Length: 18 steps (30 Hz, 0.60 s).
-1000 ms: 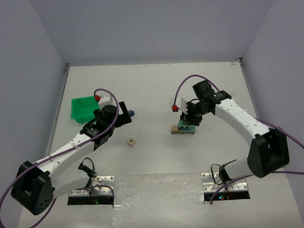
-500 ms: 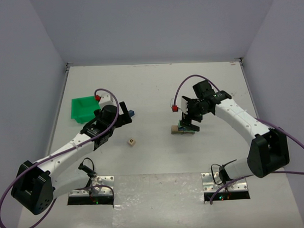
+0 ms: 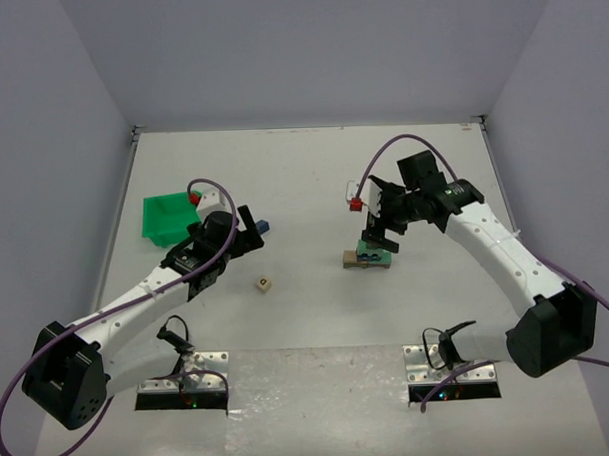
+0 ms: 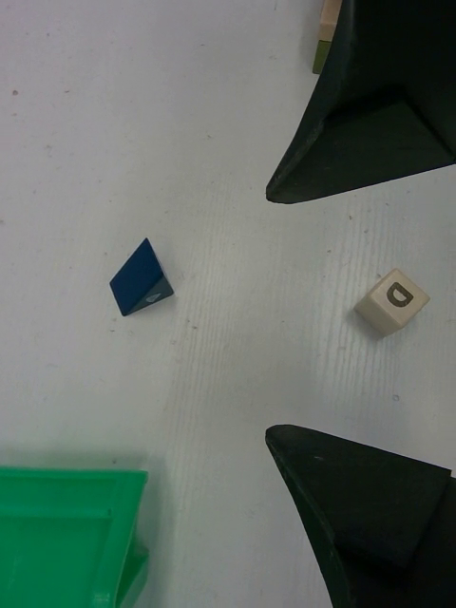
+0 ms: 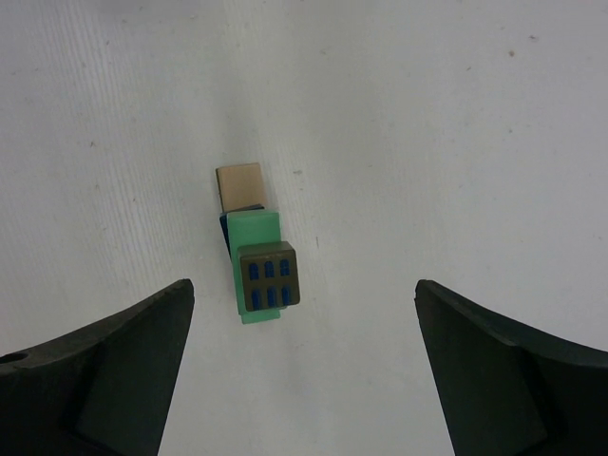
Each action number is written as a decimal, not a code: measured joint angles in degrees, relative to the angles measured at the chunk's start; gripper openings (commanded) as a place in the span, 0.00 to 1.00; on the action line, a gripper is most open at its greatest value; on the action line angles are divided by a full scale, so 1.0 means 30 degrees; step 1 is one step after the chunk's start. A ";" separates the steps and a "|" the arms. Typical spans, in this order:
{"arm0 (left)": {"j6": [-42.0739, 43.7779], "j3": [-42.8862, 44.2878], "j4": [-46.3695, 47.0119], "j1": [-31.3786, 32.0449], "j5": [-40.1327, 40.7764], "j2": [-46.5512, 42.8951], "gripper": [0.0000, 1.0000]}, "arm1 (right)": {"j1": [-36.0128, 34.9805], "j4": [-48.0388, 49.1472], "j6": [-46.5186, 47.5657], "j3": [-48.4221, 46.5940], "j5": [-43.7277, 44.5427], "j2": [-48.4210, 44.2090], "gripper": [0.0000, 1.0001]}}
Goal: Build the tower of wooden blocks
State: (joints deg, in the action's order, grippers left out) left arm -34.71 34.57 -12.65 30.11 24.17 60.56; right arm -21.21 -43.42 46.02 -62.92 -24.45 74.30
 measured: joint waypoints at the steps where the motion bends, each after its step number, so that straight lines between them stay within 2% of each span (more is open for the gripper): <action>1: -0.0150 0.0000 -0.0184 0.0000 0.0069 -0.0038 1.00 | -0.0109 0.0069 -0.0427 -0.0386 0.0039 -0.0131 0.99; 11: -0.1428 0.0793 -0.0563 0.0000 0.1141 0.0489 1.00 | -0.2903 0.2265 -0.6399 -0.4619 0.2368 0.0045 0.99; 18: -0.1527 0.1542 -0.0768 0.0000 0.1591 0.1479 1.00 | -0.3728 0.3867 -1.2029 -0.4540 0.4414 0.0236 0.99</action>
State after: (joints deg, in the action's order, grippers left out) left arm -39.29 39.19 -14.95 30.11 28.94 65.00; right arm -32.39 -31.82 9.93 -76.54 -11.21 75.01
